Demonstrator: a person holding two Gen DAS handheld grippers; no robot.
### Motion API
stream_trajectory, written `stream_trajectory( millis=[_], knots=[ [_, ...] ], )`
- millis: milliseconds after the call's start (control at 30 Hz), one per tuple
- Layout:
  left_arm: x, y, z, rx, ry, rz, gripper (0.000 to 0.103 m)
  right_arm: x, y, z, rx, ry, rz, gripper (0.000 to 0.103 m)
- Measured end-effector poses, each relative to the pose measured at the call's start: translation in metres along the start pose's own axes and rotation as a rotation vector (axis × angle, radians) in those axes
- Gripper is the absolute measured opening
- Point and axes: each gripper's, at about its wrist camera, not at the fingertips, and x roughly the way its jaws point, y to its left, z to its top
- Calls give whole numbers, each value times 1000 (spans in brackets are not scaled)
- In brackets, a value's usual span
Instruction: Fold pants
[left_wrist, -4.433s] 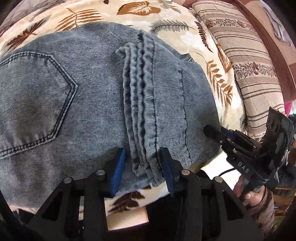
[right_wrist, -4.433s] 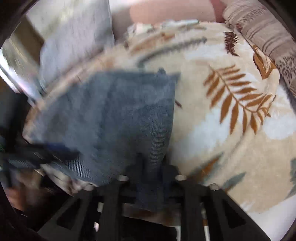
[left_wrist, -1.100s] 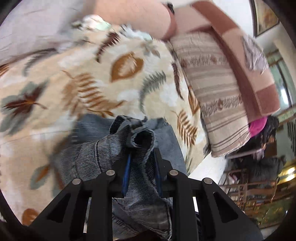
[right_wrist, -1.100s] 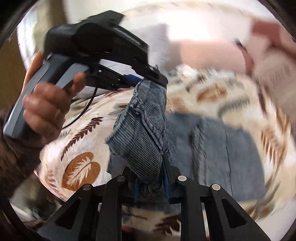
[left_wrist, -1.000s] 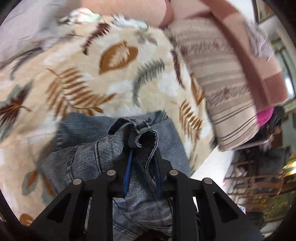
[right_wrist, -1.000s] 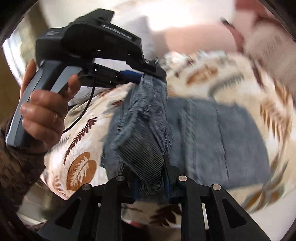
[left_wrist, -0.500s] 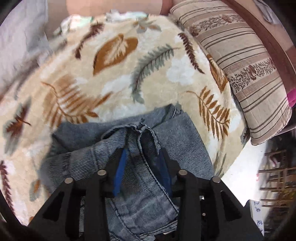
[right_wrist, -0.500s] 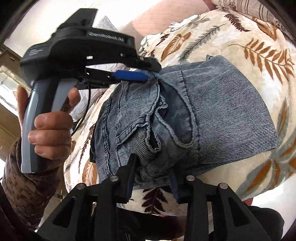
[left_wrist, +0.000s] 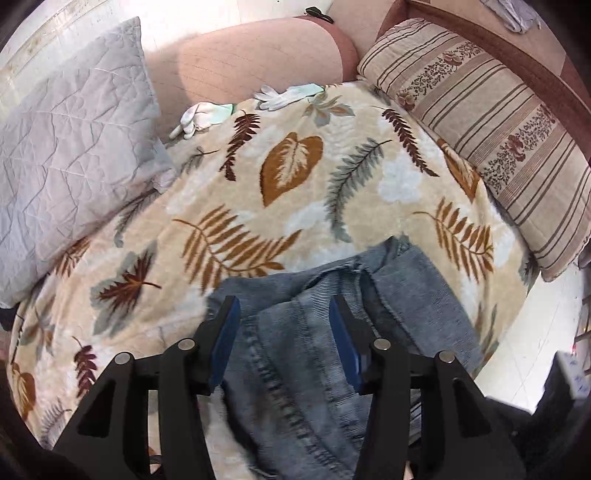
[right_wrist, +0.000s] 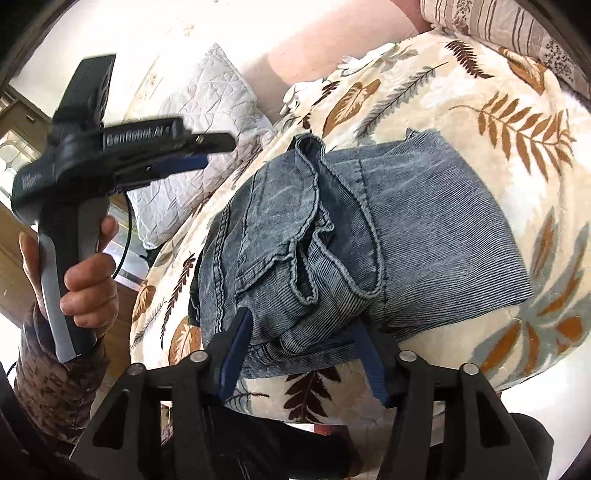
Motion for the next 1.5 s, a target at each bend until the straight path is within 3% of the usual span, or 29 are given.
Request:
stream_trajectory(
  millis=[67,167,267,433,500,633,667,733,767,800,833,900,1067,1200,1267,1367,1500],
  knots=[
    [2,11,3,-1,15,-32,52,-1,-1,8,7,-14,-12,63],
    [11,29,8,-2,83,-158,64,-4,-3,11,20,-29,-10,71],
    [26,41,13,5,150,-249,68,1,-12,19,72,-32,4,75],
    [57,42,18,37,219,-243,69,20,-17,22,113,22,29,75],
    [69,41,18,40,245,-273,69,28,-13,20,115,36,107,75],
    [92,26,11,98,320,-350,69,34,-3,21,76,45,131,74],
    [95,22,5,112,332,-375,72,36,-2,21,67,47,126,70],
    [93,16,-3,159,299,-357,73,42,-2,21,68,60,123,60],
    [90,16,-6,165,278,-357,71,44,-4,20,68,67,108,48],
    [87,17,-8,157,262,-357,59,47,-5,19,67,72,94,36],
    [83,20,-9,147,245,-353,50,47,-5,19,67,72,94,29],
    [72,27,-11,106,231,-396,21,42,-9,20,84,61,109,16],
    [27,15,-4,99,132,-426,19,9,1,29,73,-14,210,12],
    [11,-15,23,98,81,-437,18,-18,-10,41,96,-105,230,12],
    [21,-37,33,111,91,-421,18,-24,-18,43,110,-126,223,12],
    [58,-68,39,114,153,-386,18,-30,-70,41,208,-146,127,12],
    [108,-84,32,47,238,-300,18,-9,-111,24,292,-44,51,14]
  ],
)
